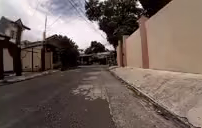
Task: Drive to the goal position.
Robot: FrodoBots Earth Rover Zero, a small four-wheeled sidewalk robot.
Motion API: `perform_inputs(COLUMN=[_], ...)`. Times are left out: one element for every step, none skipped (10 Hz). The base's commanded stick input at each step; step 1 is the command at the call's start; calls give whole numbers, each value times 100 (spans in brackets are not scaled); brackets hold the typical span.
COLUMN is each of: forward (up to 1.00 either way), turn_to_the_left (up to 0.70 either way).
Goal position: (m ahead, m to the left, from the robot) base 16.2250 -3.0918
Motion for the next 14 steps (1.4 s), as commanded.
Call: perform_inputs(forward=[70,70,70,70,70,78,85,85,85,91,100,100,100,100], turn_to_the_left=[0,0,0,0,0,0,0,0,0,0,0,0,0,0])
